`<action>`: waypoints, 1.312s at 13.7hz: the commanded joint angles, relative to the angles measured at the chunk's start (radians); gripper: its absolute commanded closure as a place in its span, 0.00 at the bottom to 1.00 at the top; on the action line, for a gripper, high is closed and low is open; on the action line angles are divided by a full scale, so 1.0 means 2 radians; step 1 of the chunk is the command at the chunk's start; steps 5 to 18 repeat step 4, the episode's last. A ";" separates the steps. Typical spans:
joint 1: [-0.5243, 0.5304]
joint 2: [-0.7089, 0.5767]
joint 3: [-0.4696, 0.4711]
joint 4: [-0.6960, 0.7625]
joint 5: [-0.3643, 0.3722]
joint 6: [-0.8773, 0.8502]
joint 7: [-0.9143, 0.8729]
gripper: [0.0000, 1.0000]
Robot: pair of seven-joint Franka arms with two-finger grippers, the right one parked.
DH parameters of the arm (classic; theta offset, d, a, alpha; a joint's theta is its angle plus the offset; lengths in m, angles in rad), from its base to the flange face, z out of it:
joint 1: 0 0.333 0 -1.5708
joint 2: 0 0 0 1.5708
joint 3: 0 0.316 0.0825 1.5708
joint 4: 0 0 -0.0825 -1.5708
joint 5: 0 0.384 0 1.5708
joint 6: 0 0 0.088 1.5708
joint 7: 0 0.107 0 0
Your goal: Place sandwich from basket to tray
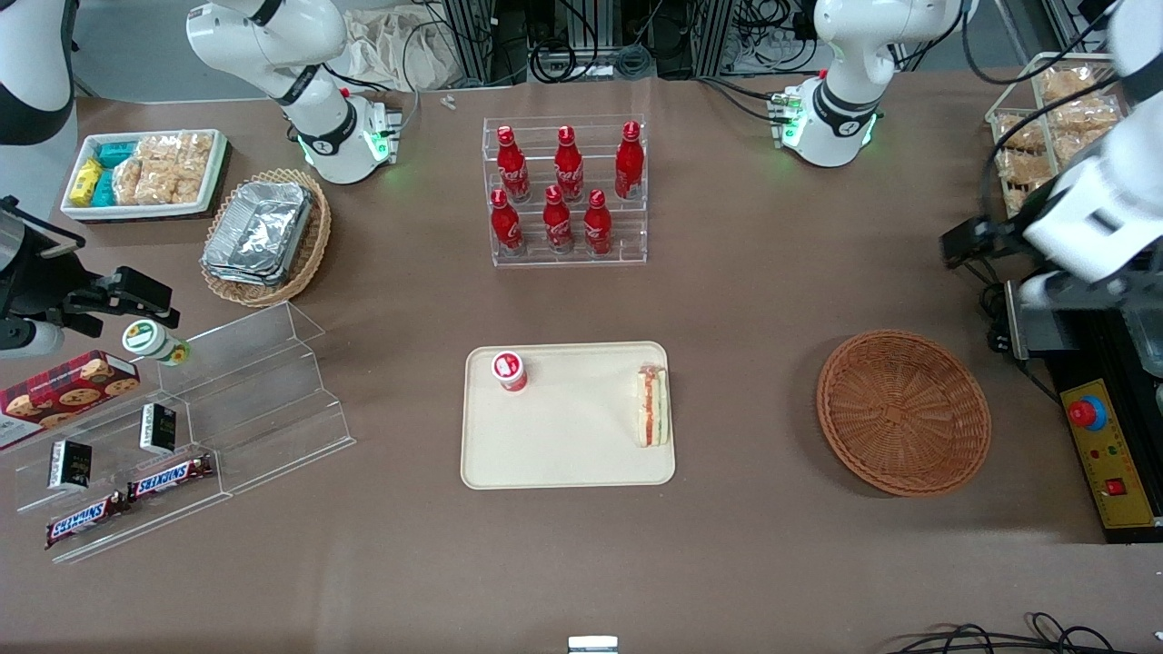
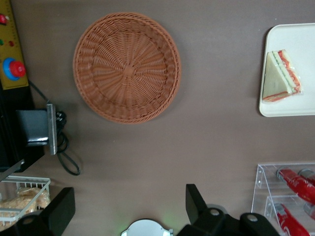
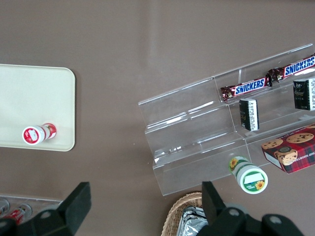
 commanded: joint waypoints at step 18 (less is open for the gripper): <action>-0.014 -0.028 0.013 -0.021 -0.010 0.000 0.013 0.00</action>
